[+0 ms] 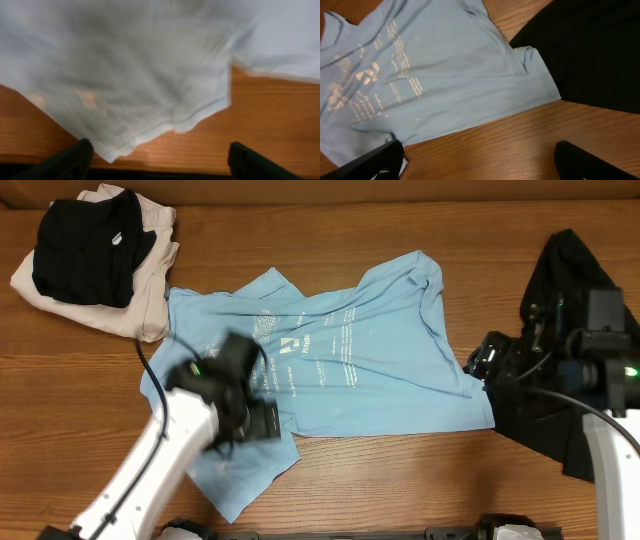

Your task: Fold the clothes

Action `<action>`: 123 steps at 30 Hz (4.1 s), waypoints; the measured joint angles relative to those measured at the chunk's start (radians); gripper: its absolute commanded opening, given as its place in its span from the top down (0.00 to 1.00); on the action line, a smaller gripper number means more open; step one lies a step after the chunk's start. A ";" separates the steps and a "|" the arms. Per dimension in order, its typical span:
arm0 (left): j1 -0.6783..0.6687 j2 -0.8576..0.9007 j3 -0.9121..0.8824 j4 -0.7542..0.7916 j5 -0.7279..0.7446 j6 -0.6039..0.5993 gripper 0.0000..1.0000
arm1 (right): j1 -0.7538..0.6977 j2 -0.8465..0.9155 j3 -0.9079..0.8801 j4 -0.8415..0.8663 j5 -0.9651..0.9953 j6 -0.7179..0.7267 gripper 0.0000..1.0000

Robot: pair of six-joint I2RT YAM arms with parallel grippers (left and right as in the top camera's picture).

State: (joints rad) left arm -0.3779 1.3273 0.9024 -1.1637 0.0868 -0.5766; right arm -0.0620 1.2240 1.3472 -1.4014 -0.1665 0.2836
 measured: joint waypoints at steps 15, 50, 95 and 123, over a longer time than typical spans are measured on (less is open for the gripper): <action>-0.153 -0.070 -0.410 0.312 0.004 -0.418 0.23 | 0.000 0.006 -0.256 0.221 -0.013 0.004 0.04; 0.118 -0.069 0.132 -0.040 -0.197 -0.101 0.96 | 0.004 0.166 -0.620 0.520 0.029 0.241 0.30; 0.367 -0.057 1.204 -0.124 -0.362 0.296 0.96 | -0.063 0.261 0.753 -0.025 0.143 0.046 0.96; 0.367 0.228 1.499 0.219 -0.466 0.560 0.96 | -0.107 0.494 1.226 0.158 0.117 -0.043 0.96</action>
State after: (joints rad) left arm -0.0109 1.5555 2.4016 -0.9443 -0.3790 -0.0162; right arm -0.1692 1.7184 2.5732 -1.2438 -0.0498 0.2405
